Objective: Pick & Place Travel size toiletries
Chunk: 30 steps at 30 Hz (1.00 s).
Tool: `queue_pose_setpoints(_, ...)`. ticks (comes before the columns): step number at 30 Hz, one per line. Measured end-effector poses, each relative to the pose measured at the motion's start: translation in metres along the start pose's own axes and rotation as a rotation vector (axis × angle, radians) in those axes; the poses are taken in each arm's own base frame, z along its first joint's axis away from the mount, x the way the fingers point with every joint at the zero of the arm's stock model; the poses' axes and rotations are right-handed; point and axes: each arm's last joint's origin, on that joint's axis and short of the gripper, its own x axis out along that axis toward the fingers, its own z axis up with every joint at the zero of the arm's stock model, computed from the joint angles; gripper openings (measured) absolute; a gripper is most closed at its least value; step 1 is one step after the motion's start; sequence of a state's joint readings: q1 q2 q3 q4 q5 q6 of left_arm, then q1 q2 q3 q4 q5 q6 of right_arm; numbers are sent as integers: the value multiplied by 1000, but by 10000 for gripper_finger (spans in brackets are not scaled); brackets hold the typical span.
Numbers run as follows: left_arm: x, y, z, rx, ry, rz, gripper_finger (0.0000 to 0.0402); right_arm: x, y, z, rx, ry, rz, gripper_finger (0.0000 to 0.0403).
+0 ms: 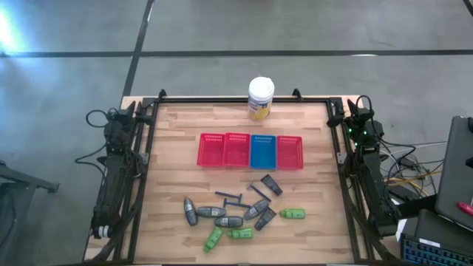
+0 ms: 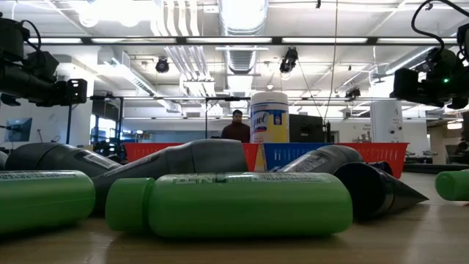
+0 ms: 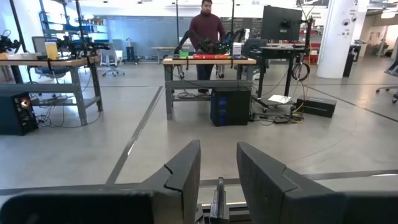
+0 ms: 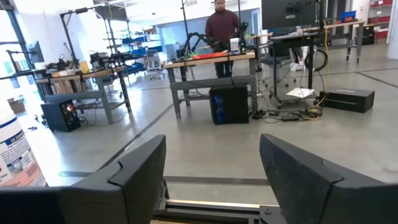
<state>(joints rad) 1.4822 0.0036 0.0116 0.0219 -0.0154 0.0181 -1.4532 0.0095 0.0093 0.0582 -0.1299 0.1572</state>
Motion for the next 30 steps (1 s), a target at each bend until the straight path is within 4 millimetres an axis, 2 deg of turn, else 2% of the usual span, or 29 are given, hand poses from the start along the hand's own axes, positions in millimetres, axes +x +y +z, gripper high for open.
queue_pose_setpoints(15,0,0,0,0,0,0,110,0,0,0,0,0,0,224)
queue_pose_setpoints(30,0,0,0,0,0,0,110,0,0,0,0,0,0,270)
